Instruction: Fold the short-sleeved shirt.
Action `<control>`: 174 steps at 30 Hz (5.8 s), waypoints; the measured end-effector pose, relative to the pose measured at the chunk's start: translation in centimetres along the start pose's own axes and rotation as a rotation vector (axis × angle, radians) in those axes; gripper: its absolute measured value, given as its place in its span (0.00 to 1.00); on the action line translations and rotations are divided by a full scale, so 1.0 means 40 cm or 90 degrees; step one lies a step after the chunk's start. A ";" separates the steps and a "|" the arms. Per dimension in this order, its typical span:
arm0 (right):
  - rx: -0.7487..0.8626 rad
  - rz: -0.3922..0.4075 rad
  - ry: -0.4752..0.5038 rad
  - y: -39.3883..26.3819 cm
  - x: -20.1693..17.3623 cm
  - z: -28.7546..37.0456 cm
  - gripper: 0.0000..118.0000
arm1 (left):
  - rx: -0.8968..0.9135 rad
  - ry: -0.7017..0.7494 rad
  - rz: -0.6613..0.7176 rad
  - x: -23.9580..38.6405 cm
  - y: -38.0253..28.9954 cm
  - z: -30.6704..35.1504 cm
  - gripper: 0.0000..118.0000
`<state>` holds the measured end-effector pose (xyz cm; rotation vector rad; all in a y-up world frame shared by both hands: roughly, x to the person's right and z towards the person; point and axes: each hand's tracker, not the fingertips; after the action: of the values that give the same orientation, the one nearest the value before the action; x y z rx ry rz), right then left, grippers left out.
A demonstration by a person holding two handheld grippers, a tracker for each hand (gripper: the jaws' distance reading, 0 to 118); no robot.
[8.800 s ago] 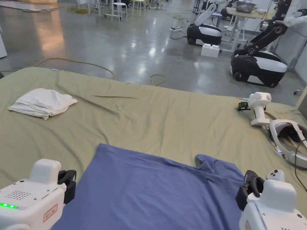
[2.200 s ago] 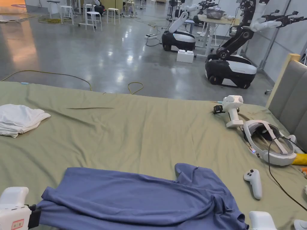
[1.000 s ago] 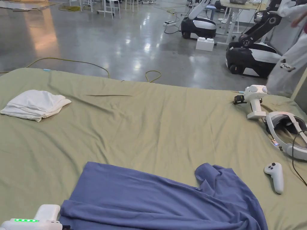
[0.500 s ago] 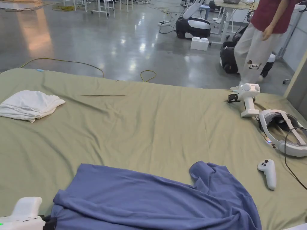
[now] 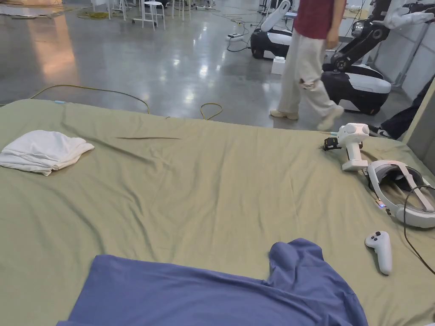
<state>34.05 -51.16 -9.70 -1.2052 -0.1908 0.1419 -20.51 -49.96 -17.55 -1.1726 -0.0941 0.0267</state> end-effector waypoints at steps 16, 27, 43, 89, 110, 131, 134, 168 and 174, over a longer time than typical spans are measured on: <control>0.250 -0.107 -0.026 0.140 0.003 0.149 0.63 | 0.225 -0.006 -0.001 0.031 0.155 0.110 0.56; 0.571 -0.163 -0.010 0.317 -0.136 0.278 0.57 | 0.506 0.026 -0.012 0.160 0.281 0.210 0.55; 0.704 -0.181 0.008 0.370 -0.226 0.340 0.00 | 0.631 0.044 0.005 0.143 0.287 0.241 0.01; 0.070 -0.108 0.063 0.567 0.109 -0.258 0.63 | 0.148 -0.006 -0.038 0.049 0.477 -0.115 0.05; 0.112 -0.159 0.117 0.555 0.126 -0.196 0.01 | 0.171 -0.021 -0.004 0.038 0.446 -0.076 0.05; 0.150 -0.029 0.067 0.214 0.122 0.168 0.01 | 0.220 -0.088 -0.023 -0.064 0.183 0.110 0.05; 0.099 -0.005 0.046 0.151 0.107 0.152 0.01 | 0.183 -0.091 -0.031 -0.067 0.132 0.097 0.05; 0.430 -0.168 0.012 0.200 -0.029 0.253 0.63 | 0.367 -0.010 -0.058 0.077 0.174 0.109 0.56; 0.608 -0.177 -0.011 0.264 -0.140 0.292 0.57 | 0.517 0.016 -0.051 0.160 0.205 0.166 0.54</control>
<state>25.90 -37.97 -15.95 -0.2210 -0.2624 -0.0099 -14.49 -40.24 -22.17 -0.3572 -0.0941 -0.0203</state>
